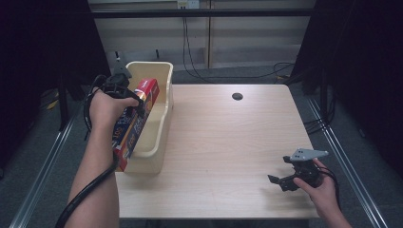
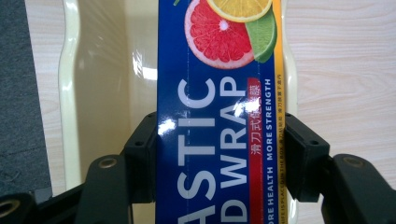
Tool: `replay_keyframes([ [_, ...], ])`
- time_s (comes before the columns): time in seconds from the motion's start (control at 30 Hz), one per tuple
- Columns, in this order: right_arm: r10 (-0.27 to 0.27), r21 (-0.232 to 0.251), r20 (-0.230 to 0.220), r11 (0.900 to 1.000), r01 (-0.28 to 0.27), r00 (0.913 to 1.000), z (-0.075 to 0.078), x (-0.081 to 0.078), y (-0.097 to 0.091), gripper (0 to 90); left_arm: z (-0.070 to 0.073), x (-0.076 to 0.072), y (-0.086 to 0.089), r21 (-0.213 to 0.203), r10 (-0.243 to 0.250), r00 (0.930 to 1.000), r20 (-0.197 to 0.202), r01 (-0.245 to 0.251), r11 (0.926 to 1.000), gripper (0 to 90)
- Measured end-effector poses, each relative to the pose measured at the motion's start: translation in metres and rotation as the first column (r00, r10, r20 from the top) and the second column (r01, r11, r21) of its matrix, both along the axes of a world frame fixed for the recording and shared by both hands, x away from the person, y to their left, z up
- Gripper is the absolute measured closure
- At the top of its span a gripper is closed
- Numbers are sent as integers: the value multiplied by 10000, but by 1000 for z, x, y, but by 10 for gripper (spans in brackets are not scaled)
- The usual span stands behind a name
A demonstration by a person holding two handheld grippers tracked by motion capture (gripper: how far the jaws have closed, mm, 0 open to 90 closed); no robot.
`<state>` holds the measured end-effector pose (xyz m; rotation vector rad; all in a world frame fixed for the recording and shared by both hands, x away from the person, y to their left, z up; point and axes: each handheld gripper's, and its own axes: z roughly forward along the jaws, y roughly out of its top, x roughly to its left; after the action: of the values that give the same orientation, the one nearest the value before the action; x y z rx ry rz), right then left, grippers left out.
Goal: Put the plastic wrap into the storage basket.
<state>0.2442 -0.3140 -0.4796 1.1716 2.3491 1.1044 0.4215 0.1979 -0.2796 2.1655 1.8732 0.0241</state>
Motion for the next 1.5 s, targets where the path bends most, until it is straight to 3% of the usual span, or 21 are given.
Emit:
replay_keyframes([
  [1.5,12,-33,42,10000,-12,10000,-1,0,1,9,-37,7,6,-151,312,9979,-564,-321,9994,401],
])
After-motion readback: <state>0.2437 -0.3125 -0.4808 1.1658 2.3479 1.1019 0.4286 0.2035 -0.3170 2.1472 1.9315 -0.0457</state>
